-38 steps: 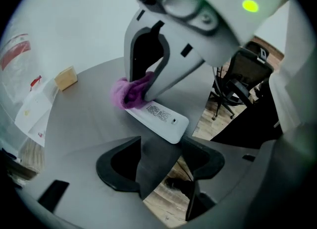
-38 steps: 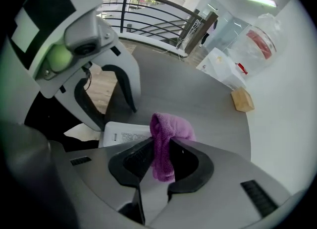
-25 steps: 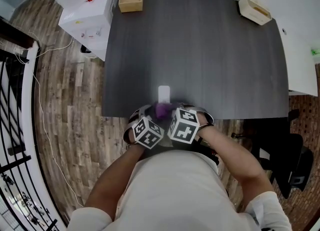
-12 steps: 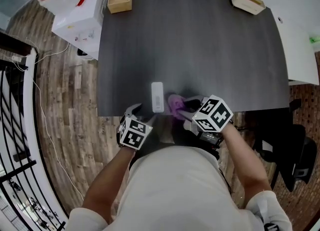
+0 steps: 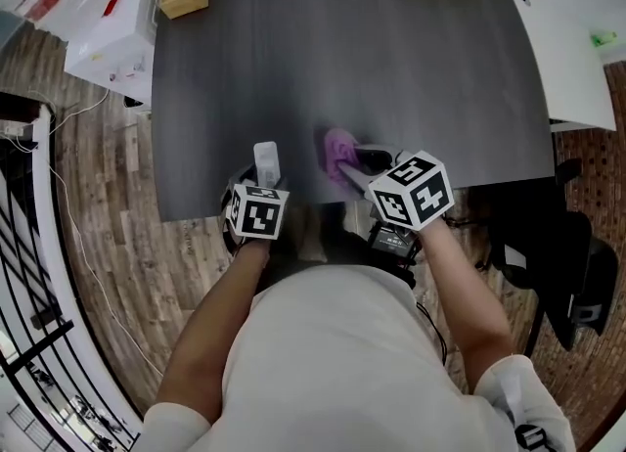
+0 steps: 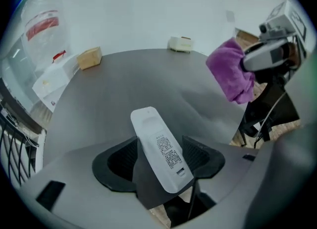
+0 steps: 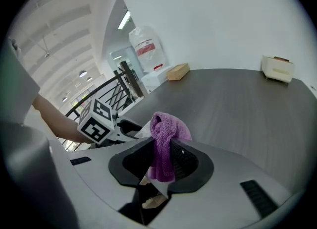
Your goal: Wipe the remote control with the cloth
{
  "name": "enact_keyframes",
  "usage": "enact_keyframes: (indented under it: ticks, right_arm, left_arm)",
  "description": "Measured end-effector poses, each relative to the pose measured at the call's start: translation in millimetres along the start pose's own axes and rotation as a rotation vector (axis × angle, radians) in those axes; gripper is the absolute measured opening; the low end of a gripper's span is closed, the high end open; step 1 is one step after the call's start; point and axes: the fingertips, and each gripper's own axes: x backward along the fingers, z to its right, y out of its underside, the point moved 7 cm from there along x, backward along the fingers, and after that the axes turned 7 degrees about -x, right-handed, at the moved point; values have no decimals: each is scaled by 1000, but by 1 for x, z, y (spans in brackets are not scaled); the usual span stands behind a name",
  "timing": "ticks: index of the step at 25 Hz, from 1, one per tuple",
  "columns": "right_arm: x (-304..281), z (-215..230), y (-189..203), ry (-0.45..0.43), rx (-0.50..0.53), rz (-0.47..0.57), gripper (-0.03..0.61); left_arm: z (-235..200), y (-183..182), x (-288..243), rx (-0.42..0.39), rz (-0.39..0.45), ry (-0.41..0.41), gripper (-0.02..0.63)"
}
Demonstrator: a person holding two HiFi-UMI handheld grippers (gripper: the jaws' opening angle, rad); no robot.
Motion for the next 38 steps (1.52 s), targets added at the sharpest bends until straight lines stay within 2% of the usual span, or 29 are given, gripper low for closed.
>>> enact_keyframes:
  ticks: [3,4,6,9,12,13,15,16,17,19,21,23,26,28,32,34,36,38]
  right_arm:
    - [-10,2,13,-14,-14,-45,104]
    - [-13,3,19,-20,-24,-60,104]
    - [-21,0,26,-40,-50,-80,104]
    - [-45,-10,30,-77,-79,-118,104]
    - [-73,-22,36,-98,-98,-180,104]
    - [-79,-25,39,-100,-122,-190,104]
    - [-86,-28,41,-114,-212,-179,104]
    - [-88,-29,42,-139,-278,-158,104]
    - [-89,-30,42,-170,-354,-131,104]
    - [-92,-30,44,-195,-478,-87,104]
    - [-96,-27,48,-165,-527,-70,104]
    - [-96,-25,47,-109,-532,-47,104]
    - [-86,-16,43,22,-508,-2,104]
    - [-82,-9,43,49,-525,-1,104]
    - [-82,-7,43,56,-505,-26,104]
    - [-84,-9,41,61,-487,-35,104]
    - [-88,-9,36,61,-473,-40,104]
    - [-94,-12,31,57,-457,-44,104]
  left_arm:
    - [-1,1,-1,20,25,17,261]
    - [-2,1,-1,58,47,49,252]
    - [-4,3,1,192,110,178,194]
    - [-6,11,2,409,190,409,192]
    - [-10,20,3,593,256,545,187]
    - [-13,22,4,683,297,596,184]
    - [-23,26,4,896,412,695,74]
    - [-26,27,4,973,456,733,49]
    - [-28,27,4,995,475,751,49]
    - [-27,22,4,913,468,738,49]
    - [-23,12,5,847,470,760,49]
    - [-11,-2,6,759,463,790,49]
    - [9,-17,3,525,387,731,49]
    - [15,-21,-1,436,349,722,49]
    - [4,-18,10,433,355,725,49]
    - [-16,-13,21,436,387,657,49]
    - [-37,-6,24,441,384,571,49]
    - [-49,1,15,475,343,558,49]
